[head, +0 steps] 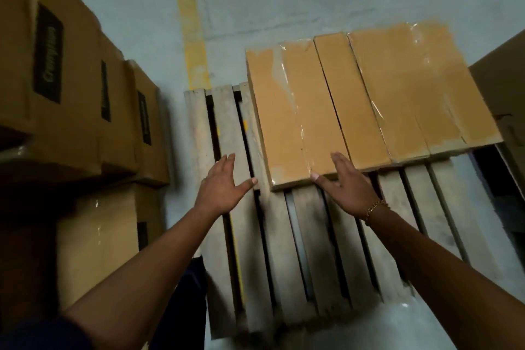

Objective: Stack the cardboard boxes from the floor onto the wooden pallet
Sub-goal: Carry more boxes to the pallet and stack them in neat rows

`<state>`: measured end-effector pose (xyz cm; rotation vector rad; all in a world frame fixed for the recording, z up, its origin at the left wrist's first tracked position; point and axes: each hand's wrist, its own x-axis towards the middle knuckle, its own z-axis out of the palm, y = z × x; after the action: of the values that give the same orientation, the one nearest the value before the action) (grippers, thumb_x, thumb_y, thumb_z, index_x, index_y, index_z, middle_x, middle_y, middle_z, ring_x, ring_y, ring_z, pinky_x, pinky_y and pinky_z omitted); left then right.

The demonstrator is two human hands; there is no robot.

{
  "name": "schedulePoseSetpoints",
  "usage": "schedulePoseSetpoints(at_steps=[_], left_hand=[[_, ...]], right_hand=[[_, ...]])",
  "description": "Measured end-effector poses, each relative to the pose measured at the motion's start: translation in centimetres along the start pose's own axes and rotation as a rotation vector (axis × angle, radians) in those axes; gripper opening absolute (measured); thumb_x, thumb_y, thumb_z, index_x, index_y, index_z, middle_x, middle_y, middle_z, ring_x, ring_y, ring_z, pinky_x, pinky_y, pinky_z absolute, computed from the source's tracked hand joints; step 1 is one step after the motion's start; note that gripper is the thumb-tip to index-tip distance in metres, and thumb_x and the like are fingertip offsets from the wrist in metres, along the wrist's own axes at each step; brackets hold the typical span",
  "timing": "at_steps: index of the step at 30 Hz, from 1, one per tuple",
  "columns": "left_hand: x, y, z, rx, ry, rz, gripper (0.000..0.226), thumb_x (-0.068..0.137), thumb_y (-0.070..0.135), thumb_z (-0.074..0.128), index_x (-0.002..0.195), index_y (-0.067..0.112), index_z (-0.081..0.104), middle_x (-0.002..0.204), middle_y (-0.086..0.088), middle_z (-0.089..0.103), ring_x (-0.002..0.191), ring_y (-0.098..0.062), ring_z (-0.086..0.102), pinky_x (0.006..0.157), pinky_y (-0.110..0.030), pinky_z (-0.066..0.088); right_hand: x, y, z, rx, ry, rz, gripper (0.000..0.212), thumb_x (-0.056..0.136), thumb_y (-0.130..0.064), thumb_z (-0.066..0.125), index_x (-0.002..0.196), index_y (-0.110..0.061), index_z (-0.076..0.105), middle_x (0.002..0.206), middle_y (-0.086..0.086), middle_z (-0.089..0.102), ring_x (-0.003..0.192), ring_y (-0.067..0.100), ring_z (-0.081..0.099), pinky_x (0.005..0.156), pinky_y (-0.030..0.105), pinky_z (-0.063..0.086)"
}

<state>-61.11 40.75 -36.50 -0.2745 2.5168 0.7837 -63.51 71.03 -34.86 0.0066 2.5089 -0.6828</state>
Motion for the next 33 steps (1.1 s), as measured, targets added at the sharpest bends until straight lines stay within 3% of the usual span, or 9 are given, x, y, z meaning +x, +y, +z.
schedulePoseSetpoints(at_steps=[10, 16, 21, 26, 31, 33], left_hand=[[-16.2, -5.5, 0.0, -0.086, 0.145, -0.148, 0.081, 0.096, 0.066, 0.054, 0.161, 0.023, 0.031, 0.168, -0.004, 0.03, 0.154, -0.026, 0.027, 0.122, -0.051, 0.029], [-24.7, -12.3, -0.4, -0.17, 0.157, -0.341, 0.088, 0.09, 0.076, 0.051, 0.158, 0.022, 0.037, 0.164, -0.004, 0.037, 0.148, -0.026, 0.035, 0.119, -0.047, 0.034], [-29.6, -18.9, 0.3, -0.272, 0.205, -0.505, 0.075, 0.097, 0.061, 0.059, 0.156, 0.019, 0.04, 0.161, -0.005, 0.04, 0.145, -0.026, 0.04, 0.116, -0.041, 0.036], [-33.0, -26.5, 2.3, -0.335, 0.19, -0.636, 0.079, 0.095, 0.065, 0.058, 0.157, 0.02, 0.039, 0.163, -0.006, 0.037, 0.145, -0.03, 0.04, 0.117, -0.047, 0.036], [-34.0, -35.4, 4.6, -0.377, 0.152, -0.682, 0.077, 0.096, 0.062, 0.059, 0.157, 0.018, 0.04, 0.163, -0.008, 0.037, 0.143, -0.031, 0.043, 0.117, -0.048, 0.037], [-33.8, -38.6, 5.7, -0.367, 0.138, -0.681, 0.076, 0.097, 0.059, 0.06, 0.156, 0.016, 0.04, 0.161, -0.01, 0.038, 0.14, -0.032, 0.046, 0.115, -0.046, 0.038]], right_hand=[[-8.6, -4.0, 3.1, 0.211, -0.115, -0.079, 0.086, 0.093, -0.069, 0.047, 0.162, -0.023, 0.025, 0.169, 0.0, 0.023, 0.155, 0.021, 0.024, 0.123, 0.044, 0.024], [-12.3, -8.0, 7.6, 0.224, -0.21, -0.097, 0.08, 0.096, -0.064, 0.049, 0.161, -0.023, 0.027, 0.168, 0.003, 0.028, 0.153, 0.023, 0.027, 0.121, 0.041, 0.024], [-13.7, -11.2, 13.7, 0.229, -0.323, -0.112, 0.107, 0.079, -0.091, 0.044, 0.161, -0.025, 0.029, 0.167, 0.002, 0.029, 0.151, 0.025, 0.032, 0.123, 0.048, 0.028], [-15.6, -14.6, 23.1, 0.24, -0.447, -0.091, 0.102, 0.08, -0.075, 0.061, 0.161, -0.022, 0.028, 0.168, 0.003, 0.027, 0.151, 0.025, 0.033, 0.123, 0.047, 0.03], [-17.5, -17.6, 33.6, 0.29, -0.515, -0.036, 0.137, 0.052, -0.098, 0.061, 0.161, -0.021, 0.029, 0.167, 0.002, 0.028, 0.15, 0.024, 0.034, 0.122, 0.047, 0.033], [-18.1, -18.5, 37.5, 0.301, -0.556, -0.01, 0.128, 0.062, -0.092, 0.065, 0.161, -0.02, 0.028, 0.167, 0.003, 0.028, 0.15, 0.024, 0.034, 0.122, 0.048, 0.032]])
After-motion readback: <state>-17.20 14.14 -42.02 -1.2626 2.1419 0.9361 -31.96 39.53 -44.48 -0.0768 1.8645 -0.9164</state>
